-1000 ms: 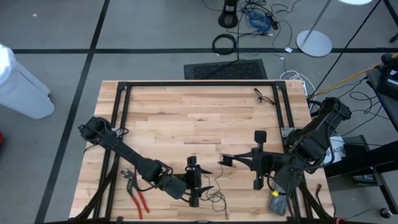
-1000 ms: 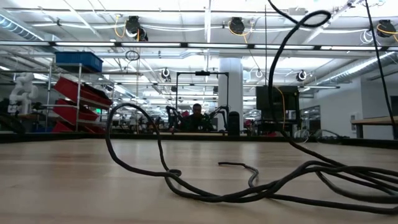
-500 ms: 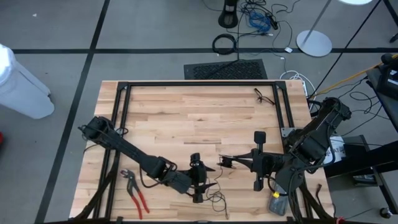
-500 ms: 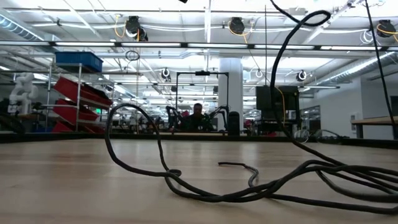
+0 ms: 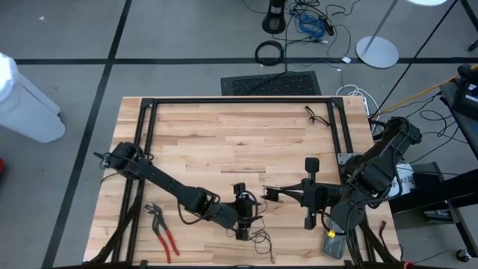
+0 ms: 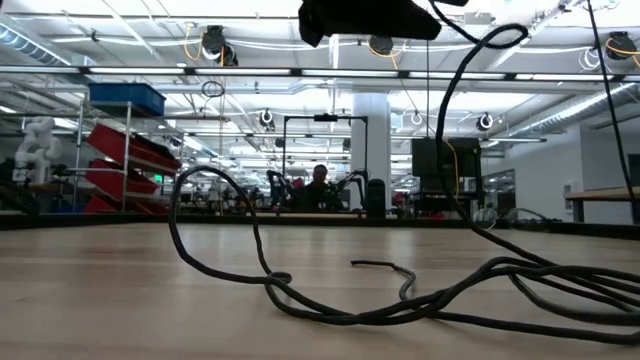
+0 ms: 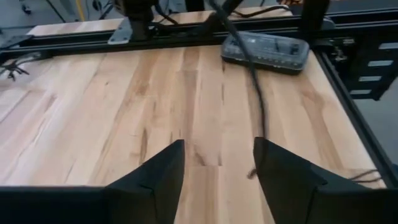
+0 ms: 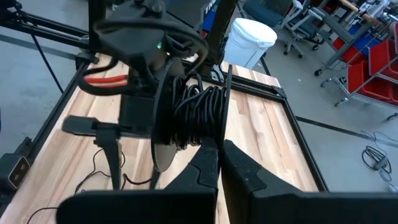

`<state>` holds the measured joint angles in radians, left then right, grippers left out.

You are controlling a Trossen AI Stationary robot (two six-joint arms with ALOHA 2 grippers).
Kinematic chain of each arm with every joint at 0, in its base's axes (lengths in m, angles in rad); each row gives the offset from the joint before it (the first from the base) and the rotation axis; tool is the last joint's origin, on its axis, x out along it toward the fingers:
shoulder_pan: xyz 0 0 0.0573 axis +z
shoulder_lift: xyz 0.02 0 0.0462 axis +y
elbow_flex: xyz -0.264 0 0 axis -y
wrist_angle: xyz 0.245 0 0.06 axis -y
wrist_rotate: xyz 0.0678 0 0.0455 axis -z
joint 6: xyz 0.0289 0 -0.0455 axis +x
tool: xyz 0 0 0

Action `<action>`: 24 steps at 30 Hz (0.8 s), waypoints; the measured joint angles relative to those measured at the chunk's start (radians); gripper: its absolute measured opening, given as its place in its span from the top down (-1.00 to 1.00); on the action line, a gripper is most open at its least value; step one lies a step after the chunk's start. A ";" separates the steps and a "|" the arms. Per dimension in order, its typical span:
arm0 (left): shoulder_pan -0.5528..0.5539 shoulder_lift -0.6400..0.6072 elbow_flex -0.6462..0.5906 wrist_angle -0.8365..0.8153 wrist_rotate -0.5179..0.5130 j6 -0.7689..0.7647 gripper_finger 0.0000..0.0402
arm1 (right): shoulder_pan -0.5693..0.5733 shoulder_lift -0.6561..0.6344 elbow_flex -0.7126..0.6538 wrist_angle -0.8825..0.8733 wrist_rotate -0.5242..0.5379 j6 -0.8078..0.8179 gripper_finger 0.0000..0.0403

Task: Coil cords
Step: Coil the black wire onto the black spool

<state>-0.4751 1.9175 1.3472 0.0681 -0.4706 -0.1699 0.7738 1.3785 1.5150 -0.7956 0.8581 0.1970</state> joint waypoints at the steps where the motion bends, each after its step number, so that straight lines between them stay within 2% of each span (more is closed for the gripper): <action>1: -0.001 0.000 0.000 0.000 0.000 0.001 0.06 | 0.000 0.000 0.000 0.000 0.000 0.000 1.00; 7: -0.010 -0.004 0.000 -0.002 -0.008 0.020 0.24 | 0.000 0.000 0.000 -0.001 0.000 0.000 1.00; 18: -0.019 -0.027 0.000 -0.006 -0.018 0.024 0.42 | 0.000 0.000 0.000 -0.015 0.001 0.000 1.00; 24: -0.028 -0.036 0.000 -0.007 -0.054 0.041 0.67 | 0.000 0.000 0.000 -0.018 0.002 0.005 1.00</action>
<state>-0.5034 1.8812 1.3472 0.0608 -0.5241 -0.1286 0.7742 1.3785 1.5150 -0.8131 0.8600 0.2020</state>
